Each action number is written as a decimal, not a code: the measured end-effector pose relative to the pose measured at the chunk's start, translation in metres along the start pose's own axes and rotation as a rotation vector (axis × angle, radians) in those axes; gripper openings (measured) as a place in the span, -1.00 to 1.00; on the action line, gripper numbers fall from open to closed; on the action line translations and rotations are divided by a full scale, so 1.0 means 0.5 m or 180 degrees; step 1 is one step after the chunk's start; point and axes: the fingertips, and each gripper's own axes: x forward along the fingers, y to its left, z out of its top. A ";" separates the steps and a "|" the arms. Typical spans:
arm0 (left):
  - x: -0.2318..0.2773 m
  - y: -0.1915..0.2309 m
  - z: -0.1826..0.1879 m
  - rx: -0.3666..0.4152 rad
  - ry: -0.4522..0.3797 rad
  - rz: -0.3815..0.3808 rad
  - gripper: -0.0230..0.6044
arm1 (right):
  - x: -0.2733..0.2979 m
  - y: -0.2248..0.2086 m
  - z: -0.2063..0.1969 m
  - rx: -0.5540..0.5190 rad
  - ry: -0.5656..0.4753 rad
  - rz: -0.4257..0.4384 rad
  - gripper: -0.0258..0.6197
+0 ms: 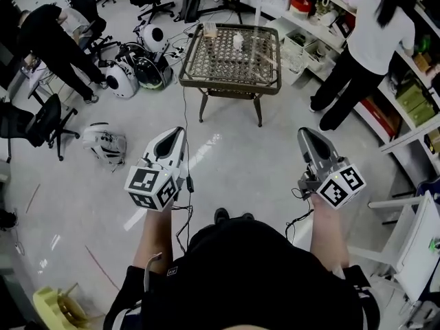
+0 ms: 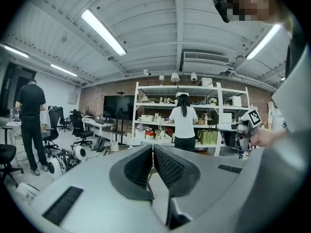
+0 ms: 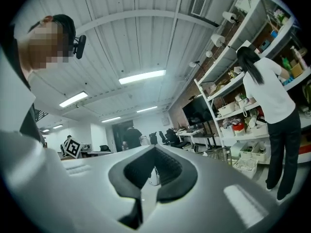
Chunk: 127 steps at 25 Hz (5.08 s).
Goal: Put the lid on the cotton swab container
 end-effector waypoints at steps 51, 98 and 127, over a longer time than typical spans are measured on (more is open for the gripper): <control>0.325 0.243 -0.034 -0.0101 0.0249 -0.0235 -0.88 | 0.399 -0.128 -0.070 0.0415 0.0504 0.0132 -0.89; 0.824 0.362 0.075 -0.0163 0.0453 0.0264 -0.88 | 0.719 -0.634 -0.052 0.1135 0.0685 0.0351 -0.89; 1.047 0.560 0.043 -0.0338 0.0574 0.0028 -0.88 | 0.960 -0.806 -0.091 0.1151 0.0978 -0.0092 -0.89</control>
